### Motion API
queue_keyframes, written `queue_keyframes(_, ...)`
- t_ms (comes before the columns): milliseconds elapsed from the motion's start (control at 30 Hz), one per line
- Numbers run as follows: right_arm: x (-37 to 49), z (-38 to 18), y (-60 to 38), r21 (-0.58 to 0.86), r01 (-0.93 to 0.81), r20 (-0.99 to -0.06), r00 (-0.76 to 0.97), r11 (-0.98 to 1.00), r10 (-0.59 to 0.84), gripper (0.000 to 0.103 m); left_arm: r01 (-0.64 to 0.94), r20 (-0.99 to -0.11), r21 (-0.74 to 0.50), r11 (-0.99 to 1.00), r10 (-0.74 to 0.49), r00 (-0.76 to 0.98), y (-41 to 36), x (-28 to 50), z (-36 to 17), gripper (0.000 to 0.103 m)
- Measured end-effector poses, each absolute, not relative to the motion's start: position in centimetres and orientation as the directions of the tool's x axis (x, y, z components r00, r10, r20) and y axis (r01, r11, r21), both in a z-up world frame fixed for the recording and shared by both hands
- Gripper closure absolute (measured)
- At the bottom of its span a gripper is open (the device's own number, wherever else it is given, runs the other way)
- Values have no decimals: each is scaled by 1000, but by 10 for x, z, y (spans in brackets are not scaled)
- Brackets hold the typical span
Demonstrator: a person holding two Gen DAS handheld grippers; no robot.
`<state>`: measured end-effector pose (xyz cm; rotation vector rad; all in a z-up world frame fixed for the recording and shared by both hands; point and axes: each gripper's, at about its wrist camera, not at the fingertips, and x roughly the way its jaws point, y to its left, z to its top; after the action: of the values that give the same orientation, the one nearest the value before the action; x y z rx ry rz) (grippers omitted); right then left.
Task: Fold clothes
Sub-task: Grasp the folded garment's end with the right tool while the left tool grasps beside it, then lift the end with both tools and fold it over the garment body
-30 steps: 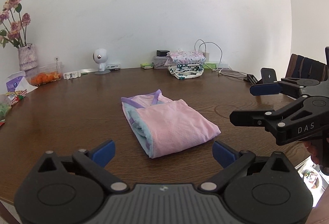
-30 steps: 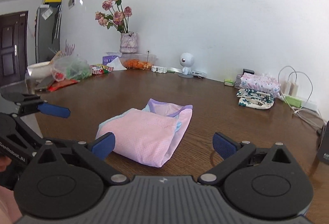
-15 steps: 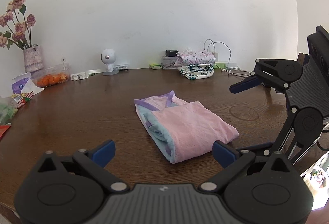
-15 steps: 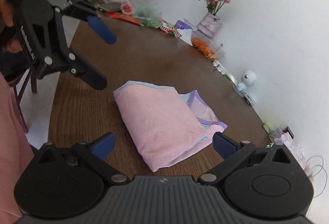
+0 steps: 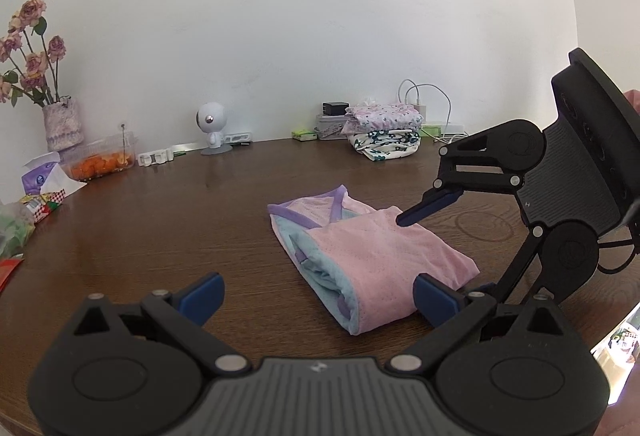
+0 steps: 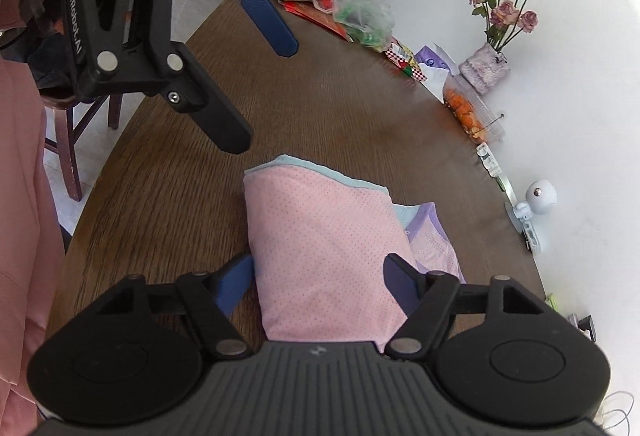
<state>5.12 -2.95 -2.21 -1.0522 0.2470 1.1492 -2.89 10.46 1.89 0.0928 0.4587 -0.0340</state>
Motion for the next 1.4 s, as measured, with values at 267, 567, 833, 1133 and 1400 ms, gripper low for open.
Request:
queue_keyframes(267,59,-20,-24,-520,-852,-694,387,-52,607,57,143,-479,206,968,-28,877,98,-21,10,2)
queue_keyframes(567,79,-7,-16,-349,-937,-770,296,16,565,81,363,-525,422,831,-102,845,78,-4,-3,7)
queue_keyframes(833,116,9,-16,-125,-984,-806,174,125,565,87,499,-536,624,602,-136,833,67,22,-14,17)
queue_keyframes(1133,138,17,-20,-26,-989,-803,106,143,586,87,595,-571,763,252,-168,803,62,44,-30,50)
queue_keyframes(1400,125,14,-40,-58,-984,-750,153,167,643,72,683,-646,697,219,-222,730,65,51,-28,87)
